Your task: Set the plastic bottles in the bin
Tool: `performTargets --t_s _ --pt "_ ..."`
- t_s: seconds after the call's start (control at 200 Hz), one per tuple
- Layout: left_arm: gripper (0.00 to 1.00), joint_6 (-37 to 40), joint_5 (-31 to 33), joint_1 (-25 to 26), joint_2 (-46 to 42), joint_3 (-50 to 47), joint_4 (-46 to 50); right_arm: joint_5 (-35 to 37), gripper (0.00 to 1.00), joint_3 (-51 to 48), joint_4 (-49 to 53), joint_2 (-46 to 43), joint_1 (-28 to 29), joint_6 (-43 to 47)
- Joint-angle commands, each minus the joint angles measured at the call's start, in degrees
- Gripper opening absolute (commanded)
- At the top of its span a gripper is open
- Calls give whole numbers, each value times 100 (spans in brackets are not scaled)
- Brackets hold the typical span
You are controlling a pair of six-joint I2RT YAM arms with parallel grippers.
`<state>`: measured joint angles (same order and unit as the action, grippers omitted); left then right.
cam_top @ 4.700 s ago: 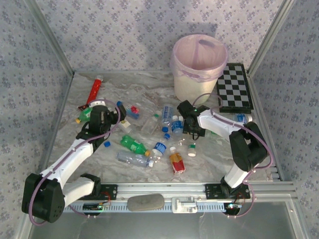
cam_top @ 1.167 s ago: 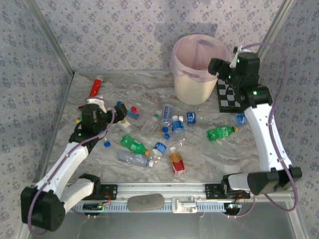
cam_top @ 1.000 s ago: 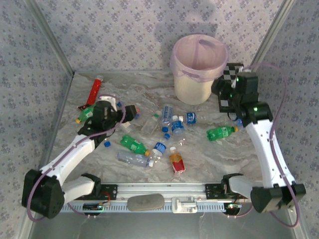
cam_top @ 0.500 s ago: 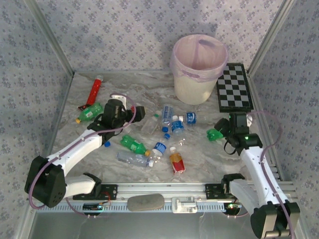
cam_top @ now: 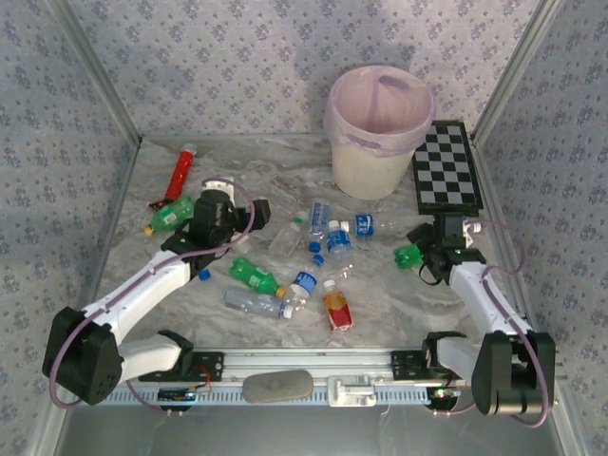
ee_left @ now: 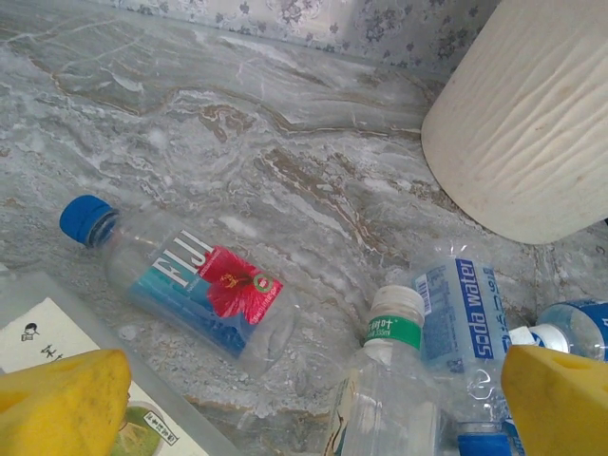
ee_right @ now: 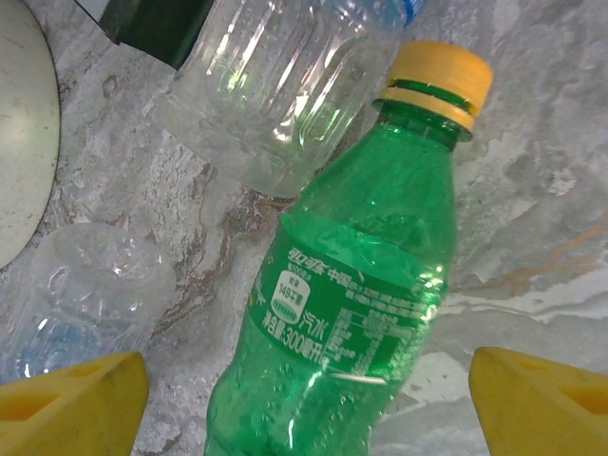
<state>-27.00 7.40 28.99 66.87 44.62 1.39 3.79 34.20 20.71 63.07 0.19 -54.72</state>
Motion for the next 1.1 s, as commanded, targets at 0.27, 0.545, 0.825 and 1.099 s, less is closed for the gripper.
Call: performTargets --t_s 0.27,0.545,0.825,1.099 --pt "100 3 339 17 -314 -217 39 -149 89 -265 -644 614 -104 -230" --pt "100 -51 388 19 -375 -269 28 -279 87 -282 -823 1134 -212 -139" --pt "100 -101 515 11 -517 -378 -2 -312 72 -367 -875 1073 -229 -70" --pt "100 -218 482 -45 -570 -472 -9 -345 51 -414 -748 593 -221 -21"
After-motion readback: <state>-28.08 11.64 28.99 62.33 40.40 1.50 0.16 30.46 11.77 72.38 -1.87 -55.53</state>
